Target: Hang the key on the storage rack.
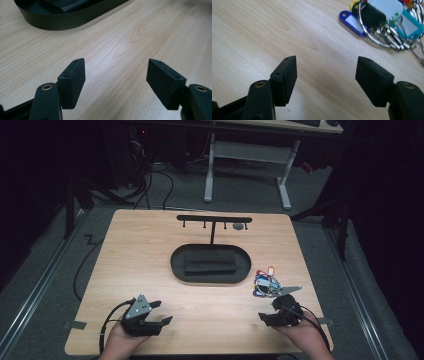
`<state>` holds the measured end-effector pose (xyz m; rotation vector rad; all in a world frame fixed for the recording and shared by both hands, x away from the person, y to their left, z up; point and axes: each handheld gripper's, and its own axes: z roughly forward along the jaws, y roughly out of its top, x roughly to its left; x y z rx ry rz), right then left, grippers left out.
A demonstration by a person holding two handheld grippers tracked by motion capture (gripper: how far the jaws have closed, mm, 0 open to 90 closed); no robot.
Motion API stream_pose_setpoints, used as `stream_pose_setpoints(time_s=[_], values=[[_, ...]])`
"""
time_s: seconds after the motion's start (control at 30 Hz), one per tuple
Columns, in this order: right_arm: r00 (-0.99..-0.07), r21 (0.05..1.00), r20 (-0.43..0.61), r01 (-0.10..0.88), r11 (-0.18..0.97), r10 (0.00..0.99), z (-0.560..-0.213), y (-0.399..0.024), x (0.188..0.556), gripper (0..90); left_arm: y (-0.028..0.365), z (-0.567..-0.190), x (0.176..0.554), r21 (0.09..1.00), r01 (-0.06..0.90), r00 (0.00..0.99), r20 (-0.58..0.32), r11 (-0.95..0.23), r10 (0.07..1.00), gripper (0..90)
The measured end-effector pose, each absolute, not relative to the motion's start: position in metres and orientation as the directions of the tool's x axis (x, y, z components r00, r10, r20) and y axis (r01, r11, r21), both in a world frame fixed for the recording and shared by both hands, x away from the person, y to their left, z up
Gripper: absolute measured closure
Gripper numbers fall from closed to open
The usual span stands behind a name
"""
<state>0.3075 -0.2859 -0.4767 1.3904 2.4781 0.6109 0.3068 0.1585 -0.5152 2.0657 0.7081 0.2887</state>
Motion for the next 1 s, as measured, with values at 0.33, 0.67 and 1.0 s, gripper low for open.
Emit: stream_pose_setpoints(time_s=[0.33, 0.67, 1.0], values=[[-0.533, 0.382, 0.014, 0.785, 0.489, 0.846, -0.466, -0.274, 0.344, 37.0, 0.166, -0.518, 0.309, 0.823, 0.373, 0.807, -0.060, -0.429, 0.587, 32.3], [-0.576, 0.317, -0.025, 0.771, 0.553, 0.817, -0.463, -0.259, 0.369, 43.3, 0.171, -0.518, 0.302, 0.820, 0.388, 0.802, -0.077, -0.420, 0.592, 31.8], [-0.568, 0.240, -0.072, 0.788, 0.566, 0.820, -0.467, -0.261, 0.402, 58.4, 0.174, -0.518, 0.293, 0.819, 0.363, 0.810, -0.041, -0.445, 0.586, 32.0]])
